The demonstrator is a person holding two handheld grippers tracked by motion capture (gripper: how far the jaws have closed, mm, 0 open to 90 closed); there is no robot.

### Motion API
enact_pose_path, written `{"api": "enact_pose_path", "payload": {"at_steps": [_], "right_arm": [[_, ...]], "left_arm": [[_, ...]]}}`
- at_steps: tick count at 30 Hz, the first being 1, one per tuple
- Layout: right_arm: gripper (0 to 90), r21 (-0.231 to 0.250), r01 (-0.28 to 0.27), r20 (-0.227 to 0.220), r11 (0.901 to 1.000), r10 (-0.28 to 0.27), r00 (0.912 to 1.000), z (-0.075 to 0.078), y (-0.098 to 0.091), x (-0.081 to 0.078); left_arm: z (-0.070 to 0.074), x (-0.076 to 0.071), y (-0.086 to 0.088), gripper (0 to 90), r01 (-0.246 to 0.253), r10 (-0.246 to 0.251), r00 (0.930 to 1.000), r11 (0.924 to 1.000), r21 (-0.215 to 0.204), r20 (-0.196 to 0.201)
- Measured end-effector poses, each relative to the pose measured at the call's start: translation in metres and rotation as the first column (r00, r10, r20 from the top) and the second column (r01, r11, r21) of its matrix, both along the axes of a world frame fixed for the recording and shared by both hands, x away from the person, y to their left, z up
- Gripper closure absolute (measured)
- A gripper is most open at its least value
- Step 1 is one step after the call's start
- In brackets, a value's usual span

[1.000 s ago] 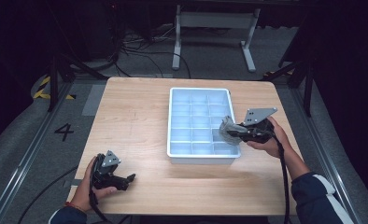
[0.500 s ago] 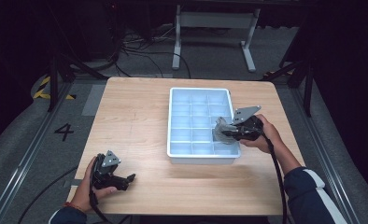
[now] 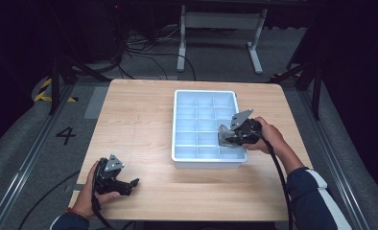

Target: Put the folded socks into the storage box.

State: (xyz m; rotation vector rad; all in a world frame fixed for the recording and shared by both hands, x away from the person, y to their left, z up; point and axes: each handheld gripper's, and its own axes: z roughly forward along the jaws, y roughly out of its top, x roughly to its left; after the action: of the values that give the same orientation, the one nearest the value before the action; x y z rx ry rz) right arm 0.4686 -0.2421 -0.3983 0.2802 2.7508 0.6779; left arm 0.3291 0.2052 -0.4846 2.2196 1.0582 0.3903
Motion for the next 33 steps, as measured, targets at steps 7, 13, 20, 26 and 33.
{"api": "enact_pose_path", "payload": {"at_steps": [7, 13, 20, 26, 33], "right_arm": [[74.6, -0.077, -0.012, -0.023, 0.997, 0.01, 0.9997, -0.006, 0.01, 0.002], [73.7, -0.145, -0.02, -0.079, 0.9893, 0.009, 0.9969, -0.013, 0.018, 0.006], [72.6, -0.129, -0.007, -0.1, 0.9916, -0.006, 0.995, -0.015, 0.017, 0.006], [72.5, -0.145, -0.007, -0.103, 0.9894, -0.008, 0.9947, -0.016, 0.018, 0.007], [68.9, -0.156, -0.002, -0.091, 0.9877, -0.013, 0.9958, -0.016, 0.019, 0.007]], "left_arm": [[0.0, 0.0, 0.0, 0.5, 0.0, 0.0, 1.0, 1.0, 0.0, 0.0], [0.0, 0.0, 0.0, 0.5, 0.0, 0.0, 1.0, 1.0, 0.0, 0.0], [0.0, 0.0, 0.0, 0.5, -0.001, 0.001, 1.0, 1.0, -0.001, 0.0], [0.0, 0.0, 0.0, 0.5, -0.001, 0.001, 1.0, 1.0, -0.001, 0.0], [0.0, 0.0, 0.0, 0.5, -0.001, 0.001, 1.0, 1.0, -0.001, 0.0]]}}
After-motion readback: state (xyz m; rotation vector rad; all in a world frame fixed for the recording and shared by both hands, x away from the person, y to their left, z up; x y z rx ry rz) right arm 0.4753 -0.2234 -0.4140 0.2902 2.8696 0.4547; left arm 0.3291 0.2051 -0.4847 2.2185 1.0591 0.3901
